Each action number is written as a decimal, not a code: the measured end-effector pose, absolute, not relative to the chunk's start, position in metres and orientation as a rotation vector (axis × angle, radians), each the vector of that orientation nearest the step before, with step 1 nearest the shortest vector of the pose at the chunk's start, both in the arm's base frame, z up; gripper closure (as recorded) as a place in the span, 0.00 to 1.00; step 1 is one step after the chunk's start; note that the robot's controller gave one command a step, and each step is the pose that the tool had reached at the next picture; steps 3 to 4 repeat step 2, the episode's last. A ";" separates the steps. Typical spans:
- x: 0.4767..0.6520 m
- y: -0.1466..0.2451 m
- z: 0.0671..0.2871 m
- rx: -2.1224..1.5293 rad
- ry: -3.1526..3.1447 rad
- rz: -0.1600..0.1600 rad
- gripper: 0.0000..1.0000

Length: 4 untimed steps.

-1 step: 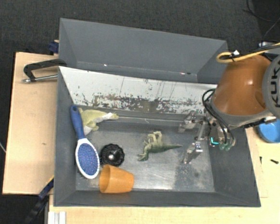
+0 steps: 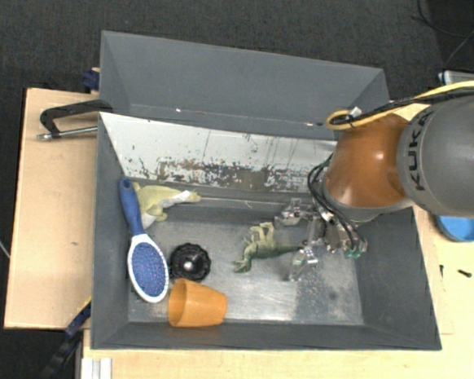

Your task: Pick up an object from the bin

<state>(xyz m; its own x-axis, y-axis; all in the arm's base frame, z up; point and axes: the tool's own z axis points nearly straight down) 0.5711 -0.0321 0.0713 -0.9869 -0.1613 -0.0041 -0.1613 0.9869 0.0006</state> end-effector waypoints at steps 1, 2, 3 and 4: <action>0.572 -0.032 0.075 -0.254 3.121 0.000 1.00; 0.580 -0.029 0.202 -0.301 3.111 -0.002 1.00; 0.580 -0.029 0.202 -0.301 3.111 -0.002 1.00; 0.580 -0.029 0.202 -0.301 3.111 -0.002 1.00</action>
Offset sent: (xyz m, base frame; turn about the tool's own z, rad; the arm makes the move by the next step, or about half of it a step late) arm 0.0000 0.0000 0.0000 0.0000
